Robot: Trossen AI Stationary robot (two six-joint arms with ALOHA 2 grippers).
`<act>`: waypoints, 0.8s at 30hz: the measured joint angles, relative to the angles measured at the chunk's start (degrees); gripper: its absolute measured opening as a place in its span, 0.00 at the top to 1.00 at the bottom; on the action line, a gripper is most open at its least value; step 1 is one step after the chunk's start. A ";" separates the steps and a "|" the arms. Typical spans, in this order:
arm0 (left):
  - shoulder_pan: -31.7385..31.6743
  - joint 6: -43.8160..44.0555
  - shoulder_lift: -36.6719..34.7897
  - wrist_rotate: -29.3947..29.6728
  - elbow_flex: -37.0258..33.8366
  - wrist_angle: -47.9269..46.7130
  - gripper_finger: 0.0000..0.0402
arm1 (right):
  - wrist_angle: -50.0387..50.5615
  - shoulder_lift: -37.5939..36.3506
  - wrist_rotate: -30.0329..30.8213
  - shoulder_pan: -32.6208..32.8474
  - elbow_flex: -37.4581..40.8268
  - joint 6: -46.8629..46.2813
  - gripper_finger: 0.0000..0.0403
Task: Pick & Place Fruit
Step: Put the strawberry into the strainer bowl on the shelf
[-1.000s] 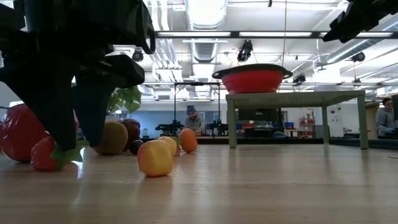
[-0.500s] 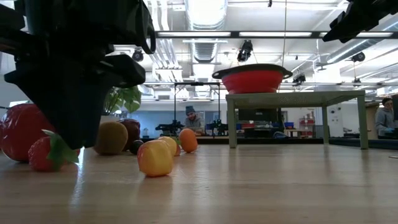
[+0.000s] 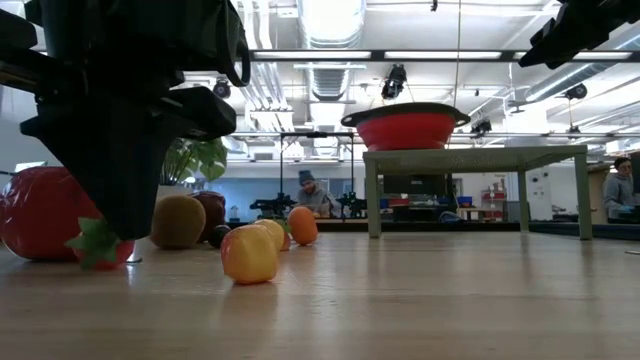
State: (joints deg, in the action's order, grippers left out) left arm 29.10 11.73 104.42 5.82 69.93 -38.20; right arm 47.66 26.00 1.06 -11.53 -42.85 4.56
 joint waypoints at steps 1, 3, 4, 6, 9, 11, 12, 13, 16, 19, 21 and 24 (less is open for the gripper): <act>0.00 0.00 0.00 0.00 0.00 0.00 0.98 | 0.00 0.01 0.01 0.00 0.00 0.00 0.97; -0.02 0.00 0.00 0.00 0.00 0.00 0.99 | 0.00 0.02 0.01 0.00 0.00 0.00 0.97; -0.04 0.00 0.00 0.00 0.00 -0.02 0.99 | 0.00 0.00 0.00 0.00 0.00 0.00 0.97; -0.10 0.00 0.00 0.00 0.03 -0.02 0.99 | 0.00 0.02 0.00 0.00 0.00 0.00 0.97; -0.18 0.00 0.00 -0.02 0.52 -0.02 0.98 | 0.00 0.02 0.00 0.00 0.00 0.00 0.97; -0.29 0.00 0.00 -0.02 1.16 -0.02 0.99 | 0.00 0.01 0.02 0.00 0.00 0.00 0.97; -0.37 0.00 0.00 -0.04 1.55 0.02 0.99 | 0.00 0.01 0.01 0.00 0.01 0.00 0.97; -0.48 0.01 0.00 -0.16 1.99 0.02 0.99 | 0.00 0.02 0.00 0.00 0.00 0.00 0.97; -0.97 0.00 0.00 -0.15 3.39 0.08 0.99 | 0.00 0.01 0.00 0.00 0.01 0.00 0.97; -1.62 0.02 0.00 0.11 4.86 0.26 0.98 | 0.00 0.02 0.00 0.00 0.00 0.00 0.97; -2.16 0.02 0.00 0.54 5.94 0.65 0.98 | 0.00 0.01 0.01 0.00 0.01 0.00 0.97; -3.22 0.04 0.00 1.47 7.63 1.68 0.99 | 0.00 0.01 0.00 0.00 0.01 0.00 0.97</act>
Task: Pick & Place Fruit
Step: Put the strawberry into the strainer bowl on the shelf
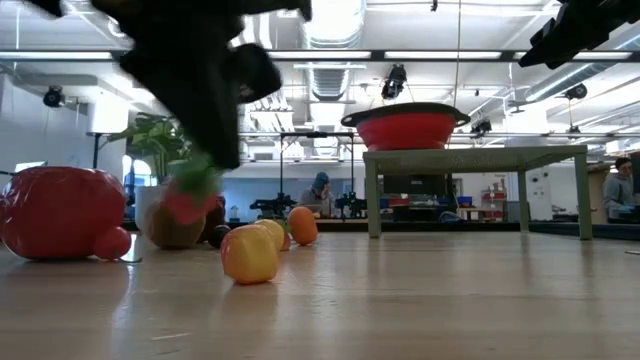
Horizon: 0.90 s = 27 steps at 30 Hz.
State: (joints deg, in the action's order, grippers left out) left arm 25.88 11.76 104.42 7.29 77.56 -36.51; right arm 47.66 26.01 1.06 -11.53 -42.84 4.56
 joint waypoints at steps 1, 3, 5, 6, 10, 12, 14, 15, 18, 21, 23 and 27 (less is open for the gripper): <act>-0.40 0.00 0.00 0.16 0.64 0.61 0.99 | 0.00 0.01 0.00 0.00 0.01 0.00 0.97; -1.32 -0.03 -0.02 0.25 1.69 2.38 0.99 | 0.00 -0.01 0.00 0.00 0.00 0.01 0.97; -2.26 -1.15 -0.04 0.30 2.51 4.72 0.99 | 0.00 -0.01 0.00 0.00 0.01 0.00 0.97; -2.71 -2.13 -0.04 0.31 2.75 6.05 0.99 | 0.00 -0.01 0.00 0.00 0.01 0.00 0.97; -4.62 -6.14 -0.04 0.28 3.02 13.35 0.99 | 0.00 -0.01 0.01 0.00 -0.01 0.00 0.97; -5.54 -8.23 -0.04 0.28 3.02 17.01 0.99 | 0.00 0.00 0.01 0.00 0.00 0.00 0.97; -6.49 -10.53 -0.04 0.27 3.02 20.00 0.99 | 0.00 -0.01 0.01 0.00 -0.01 0.00 0.97; -6.99 -11.62 -0.04 0.28 3.02 21.41 0.99 | 0.00 0.00 0.01 0.00 -0.01 0.00 0.97; -8.65 -14.77 -0.04 0.25 2.97 26.67 0.99 | 0.00 0.01 0.00 0.00 -0.01 0.00 0.97; -10.38 -18.21 -0.04 0.24 2.97 31.98 0.99 | 0.00 -0.01 0.00 0.00 0.00 0.00 0.97; -11.63 -20.40 -0.04 0.13 2.97 35.44 0.99 | 0.00 0.01 0.00 0.00 -0.01 0.00 0.97; -14.32 -24.44 -0.07 0.09 2.97 42.06 0.99 | 0.00 -0.01 0.02 0.00 -0.01 0.00 0.97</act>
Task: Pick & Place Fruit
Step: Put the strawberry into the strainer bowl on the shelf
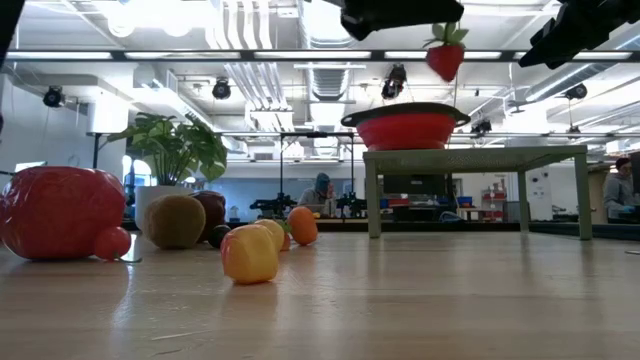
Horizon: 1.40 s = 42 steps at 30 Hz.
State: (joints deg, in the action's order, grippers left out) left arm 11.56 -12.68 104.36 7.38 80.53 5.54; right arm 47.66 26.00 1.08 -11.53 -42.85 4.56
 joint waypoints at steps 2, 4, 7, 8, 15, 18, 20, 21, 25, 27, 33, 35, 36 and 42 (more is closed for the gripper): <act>-1.45 -2.06 0.00 -0.01 0.00 2.77 0.99 | 0.00 0.00 -0.02 0.00 0.02 0.00 0.97; -2.95 -3.78 0.00 -0.01 0.01 5.09 0.99 | 0.00 0.02 0.00 0.00 0.02 0.00 0.97; -5.39 -4.41 0.00 -0.03 0.32 8.20 0.99 | 0.00 0.00 -0.02 0.00 0.00 0.00 0.97; -6.22 -4.42 0.00 -0.03 0.43 9.35 0.99 | 0.00 0.02 -0.02 0.00 0.00 0.00 0.97; -11.55 -4.13 -0.02 -0.03 2.29 12.00 0.99 | 0.00 0.01 0.00 0.00 0.00 0.00 0.97; -13.44 -3.70 -0.02 -0.03 3.47 12.26 0.99 | 0.00 0.01 0.00 0.00 0.01 0.00 0.97; -14.65 -3.61 -0.02 -0.03 4.09 12.50 0.99 | 0.00 0.02 0.00 0.00 0.00 0.00 0.97; -15.22 -3.57 -0.02 -0.03 4.31 12.69 0.99 | 0.00 0.00 -0.02 0.00 0.00 0.00 0.97; -17.57 -3.73 -0.02 -0.08 5.46 13.01 0.99 | 0.00 0.00 -0.02 0.00 0.01 0.00 0.97; -18.77 -4.16 -0.02 -0.22 5.60 13.04 0.99 | 0.00 0.02 -0.02 0.00 0.00 0.01 0.97; -22.17 -4.47 0.09 -0.20 4.96 12.65 0.99 | 0.00 0.00 0.00 0.00 0.00 0.00 0.97; -23.09 -4.64 0.42 -0.24 4.67 12.68 0.99 | 0.00 0.01 0.00 0.00 0.00 0.00 0.97; -23.54 -4.63 0.68 -0.26 4.60 12.60 0.99 | 0.00 0.02 -0.01 0.00 0.00 0.00 0.97; -25.14 -4.03 2.51 -0.27 4.61 12.54 0.99 | 0.00 0.00 0.00 0.00 0.01 0.00 0.97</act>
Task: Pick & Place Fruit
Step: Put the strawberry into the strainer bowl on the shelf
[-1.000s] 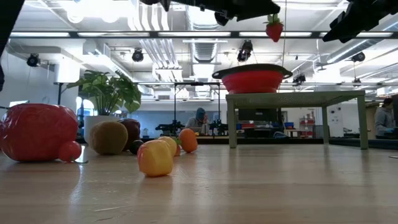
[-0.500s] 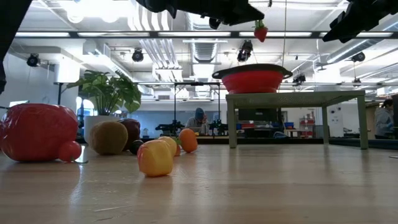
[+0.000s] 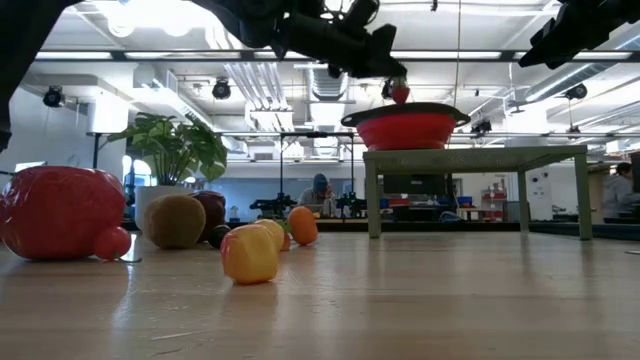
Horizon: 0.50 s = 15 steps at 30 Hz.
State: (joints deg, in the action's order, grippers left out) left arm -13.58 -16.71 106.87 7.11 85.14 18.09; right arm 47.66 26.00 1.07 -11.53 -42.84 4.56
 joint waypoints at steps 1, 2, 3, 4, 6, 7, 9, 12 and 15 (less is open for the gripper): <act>-0.17 -0.17 0.22 -0.02 -0.02 0.11 0.99 | 0.00 0.01 0.00 0.00 0.01 0.00 0.97; -0.37 -0.19 0.30 0.00 -0.04 -0.16 0.99 | 0.00 0.02 -0.01 0.00 -0.01 0.00 0.97; -0.53 -0.20 0.50 -0.02 -0.08 -0.22 0.99 | 0.00 0.00 -0.01 0.00 0.01 0.00 0.97; -0.65 -0.20 0.81 -0.04 -0.07 -0.02 0.99 | 0.00 0.02 -0.01 0.00 -0.01 0.00 0.97; -0.96 -0.20 1.13 -0.04 0.00 -0.08 0.98 | 0.00 0.02 -0.01 0.00 -0.01 0.00 0.97; -1.04 -0.21 1.21 -0.04 0.00 -0.17 0.98 | 0.00 0.00 -0.01 0.00 0.00 0.00 0.97; -1.22 -0.76 1.51 -0.02 0.00 0.30 0.98 | 0.00 0.01 -0.01 0.00 0.00 0.00 0.97; -1.44 -1.27 1.52 -0.01 -0.03 0.33 0.98 | 0.00 0.02 -0.01 0.00 -0.01 0.00 0.97; -1.42 -1.31 1.53 -0.02 -0.04 0.33 0.98 | 0.00 0.00 0.01 0.00 -0.01 0.00 0.97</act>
State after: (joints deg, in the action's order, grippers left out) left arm -15.00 -18.02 108.40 7.09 85.10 18.41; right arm 47.66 26.00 1.08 -11.53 -42.85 4.56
